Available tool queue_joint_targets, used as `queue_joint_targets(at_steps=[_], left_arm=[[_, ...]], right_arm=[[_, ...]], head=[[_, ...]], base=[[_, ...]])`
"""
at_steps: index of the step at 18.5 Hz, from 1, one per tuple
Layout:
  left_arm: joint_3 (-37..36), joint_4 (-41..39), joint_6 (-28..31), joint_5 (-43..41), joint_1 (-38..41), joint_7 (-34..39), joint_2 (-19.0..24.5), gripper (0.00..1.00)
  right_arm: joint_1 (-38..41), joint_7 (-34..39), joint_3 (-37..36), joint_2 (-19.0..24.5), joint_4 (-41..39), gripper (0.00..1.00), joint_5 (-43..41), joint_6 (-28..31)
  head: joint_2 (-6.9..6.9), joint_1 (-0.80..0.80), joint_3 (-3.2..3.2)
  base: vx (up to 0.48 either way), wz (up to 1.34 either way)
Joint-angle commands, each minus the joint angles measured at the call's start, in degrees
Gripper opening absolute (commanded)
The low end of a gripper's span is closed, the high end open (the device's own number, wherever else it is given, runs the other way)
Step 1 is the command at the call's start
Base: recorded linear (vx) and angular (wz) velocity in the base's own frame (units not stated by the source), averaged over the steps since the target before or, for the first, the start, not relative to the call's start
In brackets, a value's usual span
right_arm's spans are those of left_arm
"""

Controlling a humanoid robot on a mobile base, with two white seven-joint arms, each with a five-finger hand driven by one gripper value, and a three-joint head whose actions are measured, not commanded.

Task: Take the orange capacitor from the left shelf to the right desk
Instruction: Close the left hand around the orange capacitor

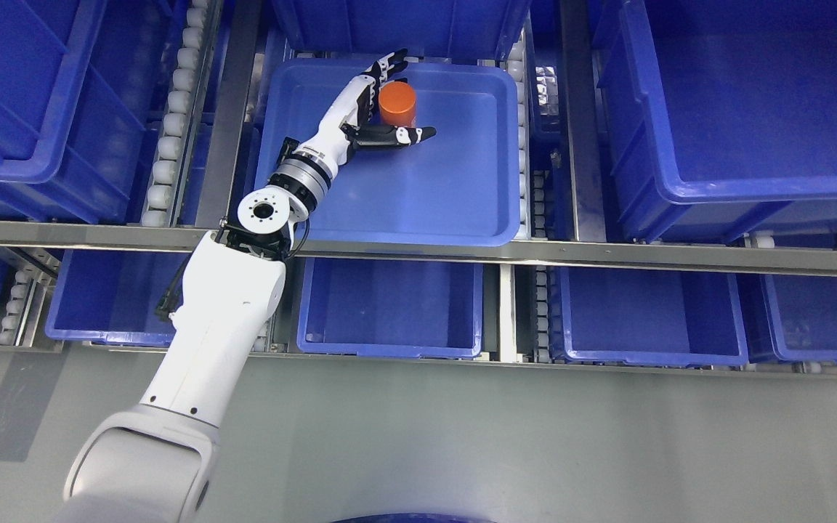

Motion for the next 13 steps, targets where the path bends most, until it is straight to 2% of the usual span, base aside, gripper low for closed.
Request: queue_joint_targets(at_steps=[1,4,8,11,13], left_arm=[[-2.5,7.25,-0.89,0.12,-0.57,-0.13,1.0,0.73],[-2.15,7.25,-3.0,0.21,-0.57,-0.13,1.0,0.57],[-1.53,7.25,-3.8,1.7,-0.48,-0.13,1.0,0.41],[-1.18,7.51,-6.6,3.46,-0.48,-0.13,1.0,0.21],[-0.92,7.69,-7.49,3.55,-0.48,-0.04,1.0,0.15]], right_arm=[[0.79,0.04,-0.62,-1.0,-1.93,1.0,0.0,0.0],[0.79,0.04,-0.62,-1.0,-1.93,1.0,0.0,0.0],[0.79,0.04,-0.62,-1.0,-1.93,1.0,0.0,0.0],[0.79,0.04,-0.62,-1.0,-1.93,1.0,0.0,0.0],[0.79,0.04,-0.62,-1.0,-1.93,1.0,0.0,0.0]], head=[[0.0,0.0,0.0],[0.0,0.0,0.0],[0.0,0.0,0.0],[0.0,0.0,0.0],[0.0,0.0,0.0]], base=[[0.017,0.0],[0.006,0.0],[0.0,0.0],[0.0,0.0],[0.0,0.0]])
